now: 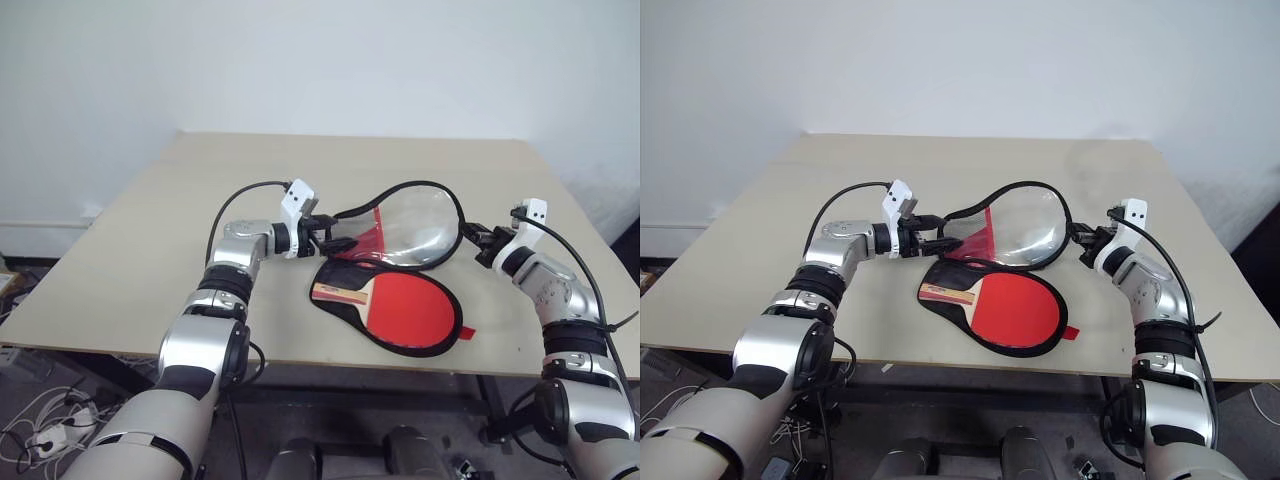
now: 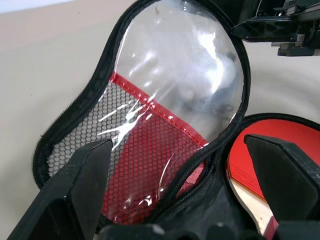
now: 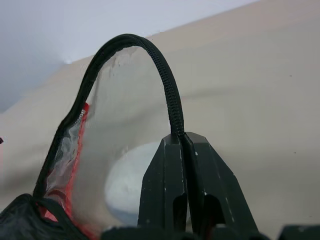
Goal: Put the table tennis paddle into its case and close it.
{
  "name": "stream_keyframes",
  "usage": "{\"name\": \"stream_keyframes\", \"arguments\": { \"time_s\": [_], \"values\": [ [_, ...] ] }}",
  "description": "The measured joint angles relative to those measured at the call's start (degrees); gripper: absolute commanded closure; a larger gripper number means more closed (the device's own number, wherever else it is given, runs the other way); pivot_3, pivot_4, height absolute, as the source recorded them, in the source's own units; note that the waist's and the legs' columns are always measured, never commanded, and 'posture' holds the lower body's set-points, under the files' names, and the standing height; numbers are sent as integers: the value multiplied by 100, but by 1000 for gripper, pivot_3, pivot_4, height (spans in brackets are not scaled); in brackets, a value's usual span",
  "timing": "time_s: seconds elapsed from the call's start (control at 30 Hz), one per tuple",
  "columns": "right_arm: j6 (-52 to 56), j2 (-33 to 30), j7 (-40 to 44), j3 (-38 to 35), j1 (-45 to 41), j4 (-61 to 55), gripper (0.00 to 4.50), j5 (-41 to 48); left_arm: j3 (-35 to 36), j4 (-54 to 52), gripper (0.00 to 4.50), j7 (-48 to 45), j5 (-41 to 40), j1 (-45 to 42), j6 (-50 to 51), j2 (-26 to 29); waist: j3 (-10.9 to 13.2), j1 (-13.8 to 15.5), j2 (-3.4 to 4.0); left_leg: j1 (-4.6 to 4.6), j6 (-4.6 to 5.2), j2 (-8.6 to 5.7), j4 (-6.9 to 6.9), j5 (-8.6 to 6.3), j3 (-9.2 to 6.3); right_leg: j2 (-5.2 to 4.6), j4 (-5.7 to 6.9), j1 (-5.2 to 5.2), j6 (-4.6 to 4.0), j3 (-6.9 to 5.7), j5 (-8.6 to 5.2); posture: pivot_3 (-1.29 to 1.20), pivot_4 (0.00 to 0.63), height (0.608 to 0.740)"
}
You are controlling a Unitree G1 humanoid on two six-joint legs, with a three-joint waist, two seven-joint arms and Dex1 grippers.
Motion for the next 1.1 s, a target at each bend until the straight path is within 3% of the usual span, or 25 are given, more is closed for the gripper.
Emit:
{"name": "stream_keyframes", "arguments": {
  "time_s": [0.4,1.1],
  "values": [
    [191,-205,583,-36,684,-897,4458,341,183,-787,0,-916,-657,3,708,337,0,0,1,1,0,1,2,0,1,0,1,2,0,0,0,0,0,740],
    [218,-822,2189,328,1433,-1838,4458,642,301,-989,0,-812,-1028,11,916,511,0,4,0,2,-1,4,15,-1,5,0,0,5,0,-1,0,0,0,740]
  ]
}}
